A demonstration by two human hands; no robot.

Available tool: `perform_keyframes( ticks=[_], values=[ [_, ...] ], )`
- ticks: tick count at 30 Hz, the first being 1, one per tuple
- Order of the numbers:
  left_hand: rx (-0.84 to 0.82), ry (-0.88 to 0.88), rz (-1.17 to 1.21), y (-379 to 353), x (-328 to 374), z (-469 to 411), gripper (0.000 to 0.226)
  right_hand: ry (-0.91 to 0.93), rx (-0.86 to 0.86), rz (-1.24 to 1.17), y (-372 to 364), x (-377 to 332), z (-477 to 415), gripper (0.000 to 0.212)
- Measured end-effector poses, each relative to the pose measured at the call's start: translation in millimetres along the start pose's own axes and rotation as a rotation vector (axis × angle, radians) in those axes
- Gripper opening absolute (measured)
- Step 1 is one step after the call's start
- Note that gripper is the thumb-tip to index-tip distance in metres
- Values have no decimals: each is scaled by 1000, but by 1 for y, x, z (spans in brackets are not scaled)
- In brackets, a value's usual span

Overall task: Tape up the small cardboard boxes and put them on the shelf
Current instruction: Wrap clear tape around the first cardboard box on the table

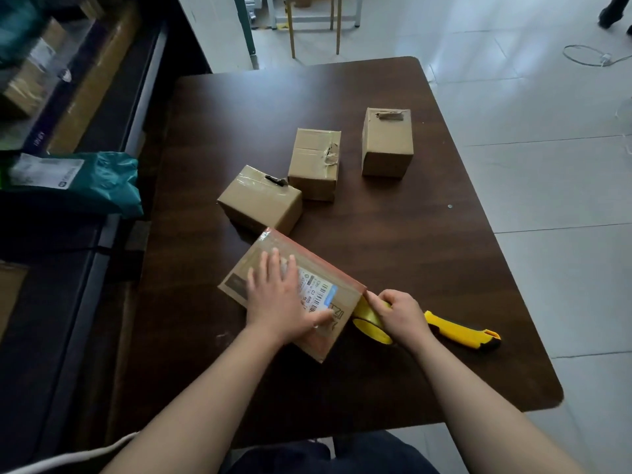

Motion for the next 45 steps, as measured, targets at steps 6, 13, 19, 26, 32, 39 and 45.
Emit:
perform_keyframes(
  ticks=[6,13,19,26,32,39,45],
  values=[
    [-207,79,-85,-28,36,20,142,61,-59,-126,-1,10,6,32],
    [-151,58,-5,-8,27,14,123,117,30,-289,17,5,13,48],
    [-125,86,242,34,-11,-3,113,372,71,-366,67,-75,25,37],
    [-118,107,780,56,-63,0,113,485,43,-269,76,-149,34,42],
    [-218,29,1217,65,-78,-2,52,449,52,-194,77,-160,30,44],
    [-308,203,1543,62,-114,-7,49,361,51,-151,60,-142,21,46],
    [-317,222,1596,49,-117,-10,38,312,78,-36,41,-128,8,39]
  ],
)
Point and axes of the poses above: each hand's wrist, its own z-axis away from the middle knuckle, its own y-axis out of the back of the hand, x = y × z, the point moved 4 cm from there along -z, towards the middle knuckle, and after that the axes turned 1 degree about -x, right-handed, at the moved point
